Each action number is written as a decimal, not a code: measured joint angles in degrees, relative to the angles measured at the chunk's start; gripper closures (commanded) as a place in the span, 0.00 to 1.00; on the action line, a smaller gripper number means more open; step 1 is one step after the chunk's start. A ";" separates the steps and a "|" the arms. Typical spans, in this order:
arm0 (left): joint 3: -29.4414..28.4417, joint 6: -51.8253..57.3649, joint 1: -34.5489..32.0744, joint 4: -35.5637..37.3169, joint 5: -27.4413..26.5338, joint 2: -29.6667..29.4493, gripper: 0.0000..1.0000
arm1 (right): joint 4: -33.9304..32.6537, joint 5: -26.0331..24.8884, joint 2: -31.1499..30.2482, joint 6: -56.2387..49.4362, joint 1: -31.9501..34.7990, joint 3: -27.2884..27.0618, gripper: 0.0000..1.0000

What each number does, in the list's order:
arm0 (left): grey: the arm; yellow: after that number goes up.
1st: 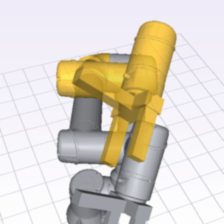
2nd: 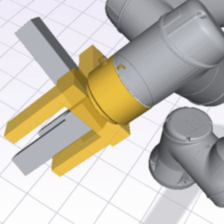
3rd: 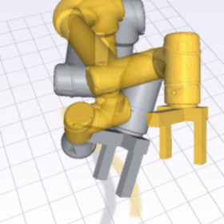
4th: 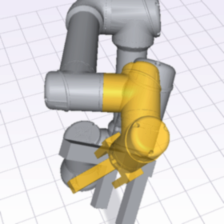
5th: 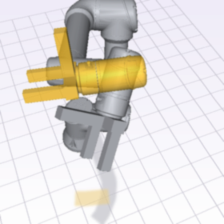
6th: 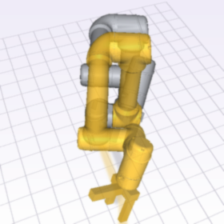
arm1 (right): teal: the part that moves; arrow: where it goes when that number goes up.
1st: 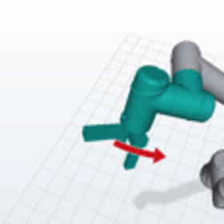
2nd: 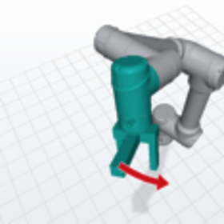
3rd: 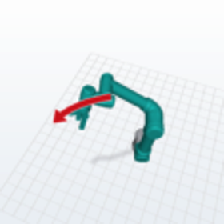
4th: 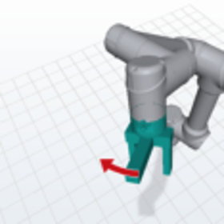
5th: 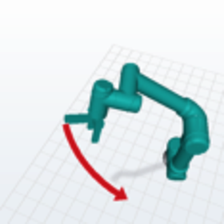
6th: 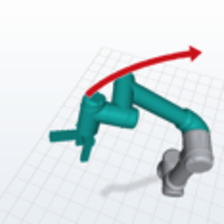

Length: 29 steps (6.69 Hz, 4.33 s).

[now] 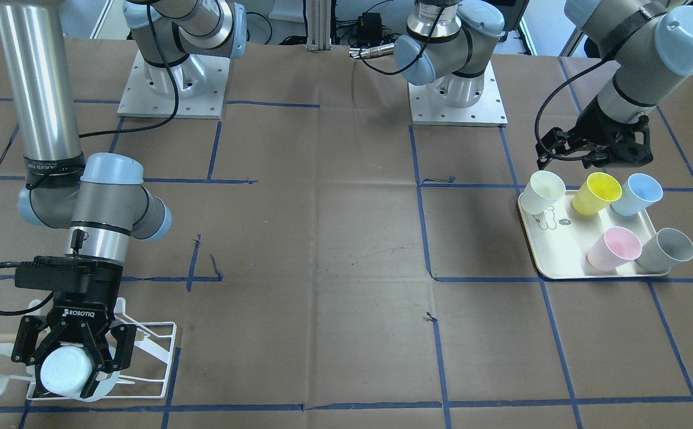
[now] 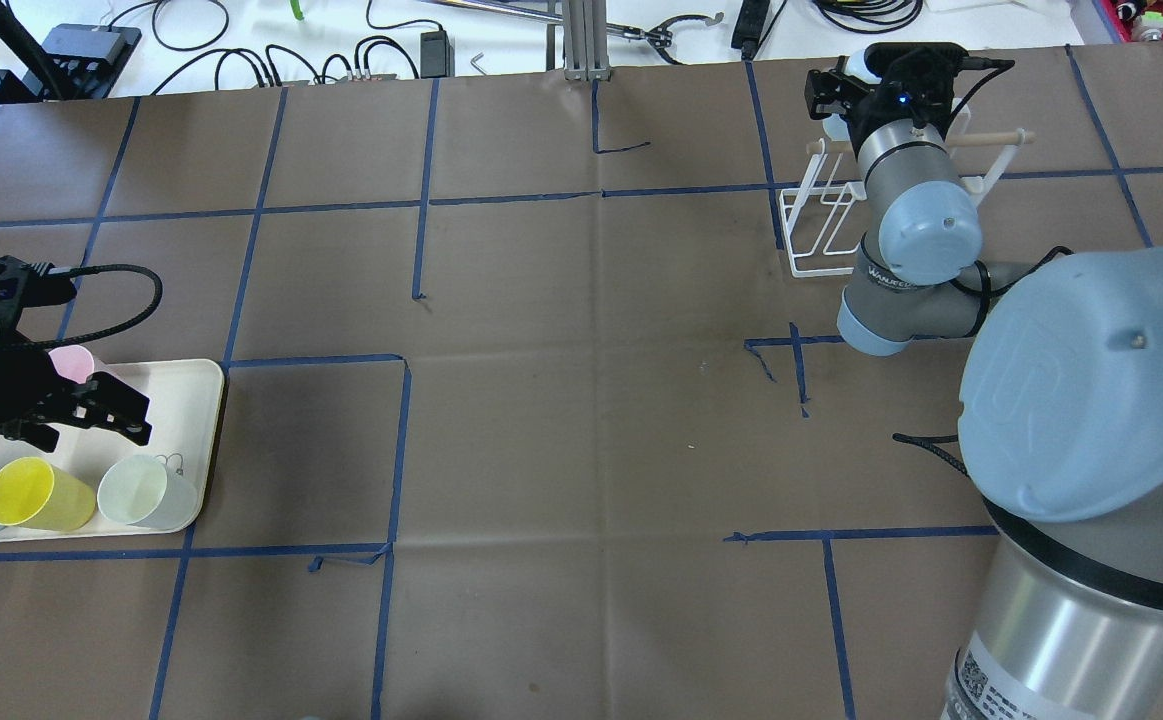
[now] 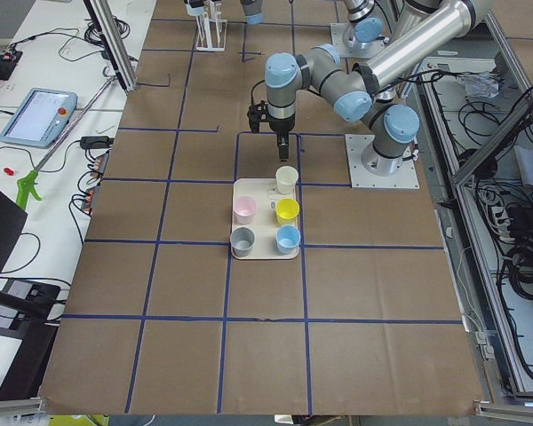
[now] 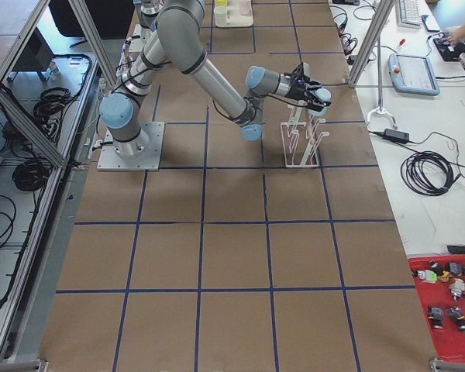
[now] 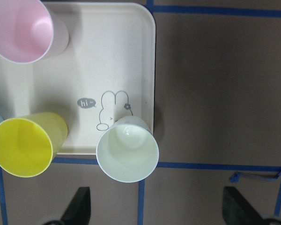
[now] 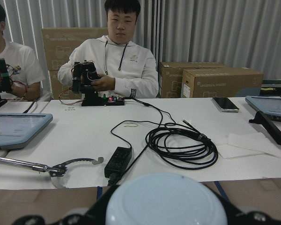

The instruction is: Transfer IKEA cup to right arm and place on rack

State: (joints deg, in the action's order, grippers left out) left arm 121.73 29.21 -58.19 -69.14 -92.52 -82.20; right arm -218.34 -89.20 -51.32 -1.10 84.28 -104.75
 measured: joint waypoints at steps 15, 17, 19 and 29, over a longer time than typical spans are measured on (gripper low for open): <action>-0.37 0.80 -2.17 6.93 -3.07 -5.37 1.00 | 8.49 1.04 -16.07 11.35 4.96 -4.13 0.00; -17.64 1.14 -5.96 -7.65 -2.81 -8.06 1.00 | 8.78 5.33 -21.96 24.04 7.26 -8.16 0.00; -34.73 1.76 -10.93 -15.63 -0.41 -15.20 1.00 | 8.51 8.35 -25.13 40.07 9.10 -11.45 0.00; -9.73 0.98 -20.55 45.48 59.70 -15.26 0.94 | 5.00 12.22 -26.60 94.57 13.74 -17.07 0.00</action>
State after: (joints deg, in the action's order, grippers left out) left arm 111.99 30.19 -78.74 -23.66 -32.82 -97.46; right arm -213.34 -76.98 -77.92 93.47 98.02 -121.82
